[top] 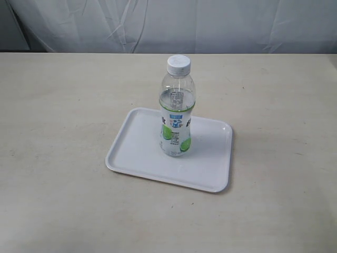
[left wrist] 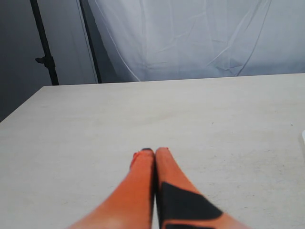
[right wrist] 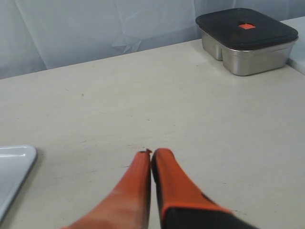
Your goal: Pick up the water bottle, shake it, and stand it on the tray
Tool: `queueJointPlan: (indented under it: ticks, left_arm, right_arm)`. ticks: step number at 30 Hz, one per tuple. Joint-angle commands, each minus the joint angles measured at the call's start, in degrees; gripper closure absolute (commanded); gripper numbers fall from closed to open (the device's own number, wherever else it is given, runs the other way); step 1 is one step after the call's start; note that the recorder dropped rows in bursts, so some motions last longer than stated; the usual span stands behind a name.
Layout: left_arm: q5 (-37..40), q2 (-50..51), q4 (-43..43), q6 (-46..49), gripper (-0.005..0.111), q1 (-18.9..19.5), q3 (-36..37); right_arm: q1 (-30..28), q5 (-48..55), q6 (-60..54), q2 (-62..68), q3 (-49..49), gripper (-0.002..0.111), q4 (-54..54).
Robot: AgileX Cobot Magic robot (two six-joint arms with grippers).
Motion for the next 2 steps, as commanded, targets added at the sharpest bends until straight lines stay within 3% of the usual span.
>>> queueJointPlan:
  ticks: [1,2]
  left_arm:
    - [-0.18,-0.29,0.2,-0.22,0.107,0.01,0.13]
    - [-0.18,-0.29,0.2,-0.22,0.107,0.01,0.13]
  right_arm:
    - [-0.34,-0.71,-0.09,-0.39,0.28,0.102,0.0]
    - [-0.34,-0.83,-0.09,-0.39,0.28,0.102,0.0]
